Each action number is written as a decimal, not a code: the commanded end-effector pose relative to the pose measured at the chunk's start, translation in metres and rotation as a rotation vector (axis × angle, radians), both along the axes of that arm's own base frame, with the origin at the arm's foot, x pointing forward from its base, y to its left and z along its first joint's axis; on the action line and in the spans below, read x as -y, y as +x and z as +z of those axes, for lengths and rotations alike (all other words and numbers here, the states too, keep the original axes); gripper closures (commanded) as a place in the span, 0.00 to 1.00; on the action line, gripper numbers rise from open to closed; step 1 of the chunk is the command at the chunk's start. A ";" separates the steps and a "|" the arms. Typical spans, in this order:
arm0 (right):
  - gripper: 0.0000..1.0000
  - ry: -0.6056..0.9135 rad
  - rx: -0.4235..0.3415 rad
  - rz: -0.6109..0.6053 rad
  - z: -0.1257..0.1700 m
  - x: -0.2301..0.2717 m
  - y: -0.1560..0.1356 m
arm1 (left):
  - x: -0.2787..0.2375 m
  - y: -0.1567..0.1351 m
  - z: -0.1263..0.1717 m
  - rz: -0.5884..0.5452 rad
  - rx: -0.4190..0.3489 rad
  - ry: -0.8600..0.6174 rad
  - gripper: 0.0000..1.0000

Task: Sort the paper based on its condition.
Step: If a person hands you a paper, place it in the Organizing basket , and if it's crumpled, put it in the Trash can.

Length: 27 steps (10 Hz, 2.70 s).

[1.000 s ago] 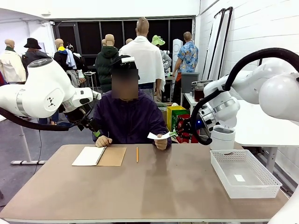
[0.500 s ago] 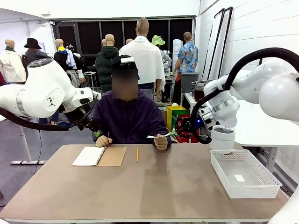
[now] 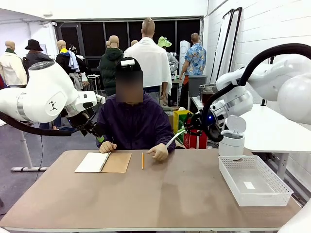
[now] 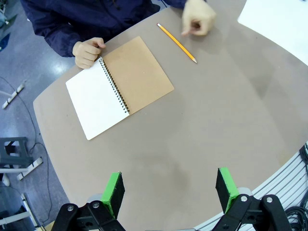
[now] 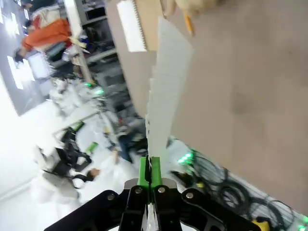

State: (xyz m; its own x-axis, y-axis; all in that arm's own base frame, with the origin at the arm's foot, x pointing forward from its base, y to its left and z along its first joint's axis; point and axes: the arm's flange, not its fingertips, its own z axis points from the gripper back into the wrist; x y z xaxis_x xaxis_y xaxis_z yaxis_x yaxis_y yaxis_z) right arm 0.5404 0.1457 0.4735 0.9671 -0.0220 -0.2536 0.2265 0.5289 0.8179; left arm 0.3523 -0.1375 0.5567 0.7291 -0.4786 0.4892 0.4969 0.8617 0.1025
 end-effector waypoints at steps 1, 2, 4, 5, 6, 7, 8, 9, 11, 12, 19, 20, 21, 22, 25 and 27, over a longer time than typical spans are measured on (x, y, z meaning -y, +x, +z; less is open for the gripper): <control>1.00 -0.196 0.143 0.119 0.012 0.017 -0.033 | 0.000 0.000 0.001 -0.002 -0.001 -0.011 0.00; 1.00 -0.321 0.202 0.170 0.018 0.028 -0.048 | 0.000 0.000 0.001 -0.002 -0.001 -0.011 0.00; 1.00 -0.485 0.242 0.194 0.026 0.049 -0.069 | 0.000 0.000 0.001 -0.002 -0.001 -0.011 0.00; 1.00 -0.556 0.246 0.167 0.028 0.059 -0.076 | 0.000 0.000 0.001 -0.002 -0.001 -0.011 0.00; 1.00 -0.610 0.252 0.124 0.032 0.067 -0.082 | 0.000 0.000 0.001 -0.002 -0.001 -0.011 0.00; 1.00 -0.623 0.257 0.075 0.038 0.071 -0.082 | 0.000 0.000 0.001 -0.002 -0.001 -0.011 0.00; 1.00 -0.559 0.242 0.196 0.037 0.065 -0.074 | 0.000 0.000 0.001 -0.002 -0.001 -0.011 0.00; 1.00 -0.559 0.242 0.196 0.037 0.065 -0.074 | 0.000 0.000 0.001 -0.002 -0.001 -0.011 0.00; 1.00 -0.559 0.242 0.196 0.037 0.065 -0.074 | 0.000 0.000 0.001 -0.002 -0.001 -0.011 0.00; 1.00 -0.559 0.242 0.196 0.037 0.065 -0.074 | 0.000 0.000 0.001 -0.002 -0.001 -0.011 0.00; 1.00 -0.608 0.337 0.032 0.023 0.146 -0.115 | 0.000 0.000 0.001 -0.002 -0.001 -0.011 0.00; 1.00 -0.610 0.364 0.027 0.018 0.157 -0.116 | 0.000 0.000 0.001 -0.002 -0.001 -0.011 0.00; 1.00 -0.605 0.380 0.034 0.014 0.169 -0.115 | 0.000 0.000 0.001 -0.002 -0.001 -0.011 0.00; 1.00 -0.602 0.380 0.040 0.011 0.177 -0.114 | 0.000 0.000 0.001 -0.002 -0.001 -0.011 0.00; 1.00 -0.606 0.343 0.087 0.003 0.196 -0.095 | 0.000 0.000 0.001 -0.002 -0.001 -0.011 0.00; 1.00 -0.599 0.331 0.104 0.001 0.202 -0.082 | 0.000 0.000 0.001 -0.002 -0.001 -0.011 0.00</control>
State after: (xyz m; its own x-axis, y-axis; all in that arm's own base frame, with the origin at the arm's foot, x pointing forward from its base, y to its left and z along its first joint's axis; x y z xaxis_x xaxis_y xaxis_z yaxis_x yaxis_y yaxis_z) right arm 0.4488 -0.0500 0.4697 0.9951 -0.0043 0.0991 -0.0371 0.9108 0.4112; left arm 0.3522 -0.1377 0.5567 0.7288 -0.4790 0.4893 0.4973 0.8615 0.1028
